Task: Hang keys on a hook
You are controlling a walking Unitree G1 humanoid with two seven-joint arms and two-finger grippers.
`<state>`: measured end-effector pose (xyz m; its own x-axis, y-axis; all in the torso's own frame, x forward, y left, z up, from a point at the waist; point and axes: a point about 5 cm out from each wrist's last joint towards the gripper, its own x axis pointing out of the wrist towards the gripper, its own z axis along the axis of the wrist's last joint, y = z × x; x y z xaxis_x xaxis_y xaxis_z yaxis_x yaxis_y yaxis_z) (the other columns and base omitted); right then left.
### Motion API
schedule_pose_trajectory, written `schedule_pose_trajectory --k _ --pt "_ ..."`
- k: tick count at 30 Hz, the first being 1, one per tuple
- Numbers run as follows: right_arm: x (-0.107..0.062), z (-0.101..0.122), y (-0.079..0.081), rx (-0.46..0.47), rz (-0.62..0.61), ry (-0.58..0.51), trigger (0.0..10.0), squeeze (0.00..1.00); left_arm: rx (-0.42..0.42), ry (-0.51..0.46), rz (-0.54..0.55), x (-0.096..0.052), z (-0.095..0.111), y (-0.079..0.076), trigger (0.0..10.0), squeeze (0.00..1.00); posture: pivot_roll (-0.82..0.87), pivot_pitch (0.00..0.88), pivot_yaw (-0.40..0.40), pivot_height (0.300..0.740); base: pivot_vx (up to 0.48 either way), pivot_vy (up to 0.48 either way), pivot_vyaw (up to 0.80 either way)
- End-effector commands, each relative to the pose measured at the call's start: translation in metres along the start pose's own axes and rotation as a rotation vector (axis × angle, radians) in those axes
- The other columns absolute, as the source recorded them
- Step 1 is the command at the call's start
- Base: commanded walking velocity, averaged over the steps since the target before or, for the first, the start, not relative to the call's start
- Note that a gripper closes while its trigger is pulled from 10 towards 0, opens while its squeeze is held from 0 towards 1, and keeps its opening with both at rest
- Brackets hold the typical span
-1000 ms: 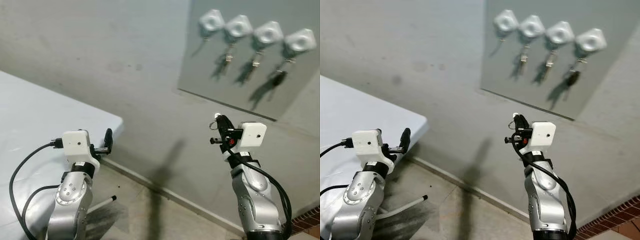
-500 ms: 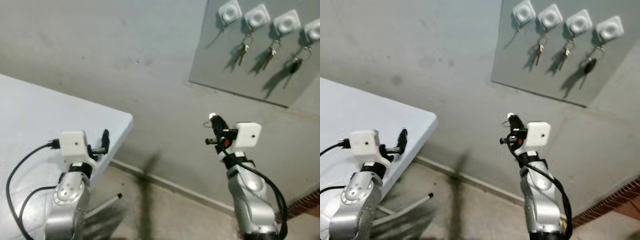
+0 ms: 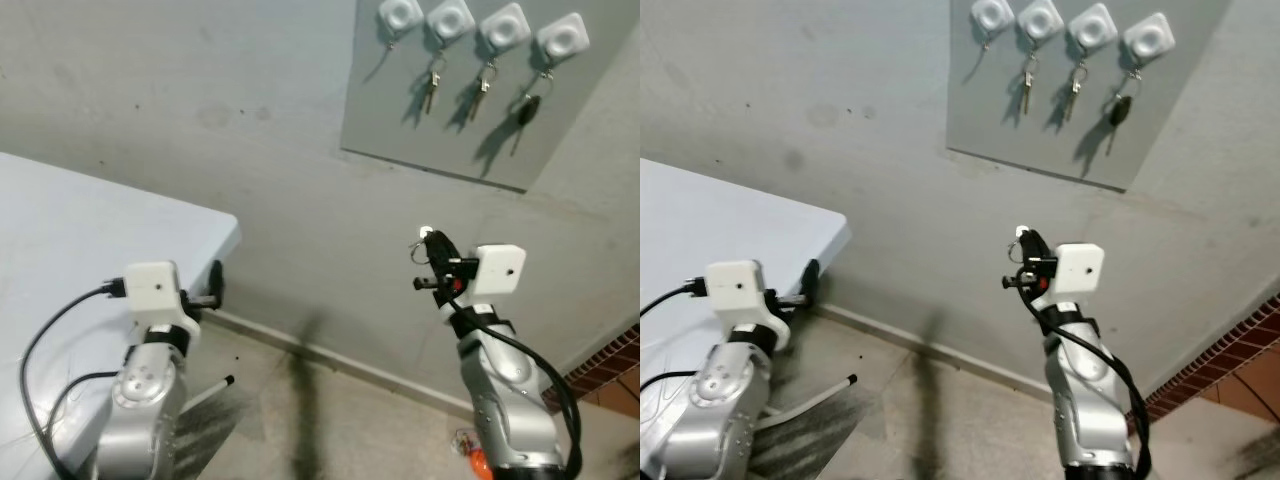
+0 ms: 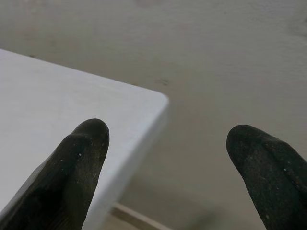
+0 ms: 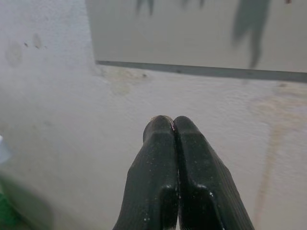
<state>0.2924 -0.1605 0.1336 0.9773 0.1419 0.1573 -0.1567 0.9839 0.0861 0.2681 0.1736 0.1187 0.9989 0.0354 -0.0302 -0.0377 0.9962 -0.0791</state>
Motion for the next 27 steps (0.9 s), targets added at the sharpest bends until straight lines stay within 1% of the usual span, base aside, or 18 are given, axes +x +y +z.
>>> schedule_pose_trajectory --k 1,5,17,19,27 --pt "0.0017 -0.0007 0.0044 0.014 0.007 0.012 10.0 0.00 0.012 -0.007 0.009 0.0001 0.0040 0.0041 10.0 0.00 -0.03 0.074 -0.010 0.740 0.000 0.000 -0.79" --pt "0.0020 -0.0005 0.0039 0.005 0.007 0.009 10.0 0.00 0.006 -0.003 0.008 0.0005 0.0035 0.0034 10.0 0.00 -0.03 0.073 -0.012 0.740 0.000 0.000 -0.79" --pt "0.0021 -0.0001 0.0027 -0.007 0.009 0.015 10.0 0.00 0.014 0.000 0.004 0.0013 0.0035 0.0013 10.0 0.00 -0.03 0.066 -0.016 0.740 0.000 0.000 0.00" --pt "0.0021 0.0001 0.0020 -0.012 0.007 0.016 10.0 0.00 0.001 -0.003 -0.003 0.0012 0.0043 0.0007 10.0 0.00 -0.03 0.066 -0.016 0.740 0.000 0.000 0.00" --pt "0.0018 -0.0005 0.0023 -0.011 0.006 0.019 10.0 0.00 0.011 -0.002 0.003 0.0024 0.0058 0.0020 10.0 0.00 -0.03 0.072 -0.016 0.740 0.000 0.000 0.00"
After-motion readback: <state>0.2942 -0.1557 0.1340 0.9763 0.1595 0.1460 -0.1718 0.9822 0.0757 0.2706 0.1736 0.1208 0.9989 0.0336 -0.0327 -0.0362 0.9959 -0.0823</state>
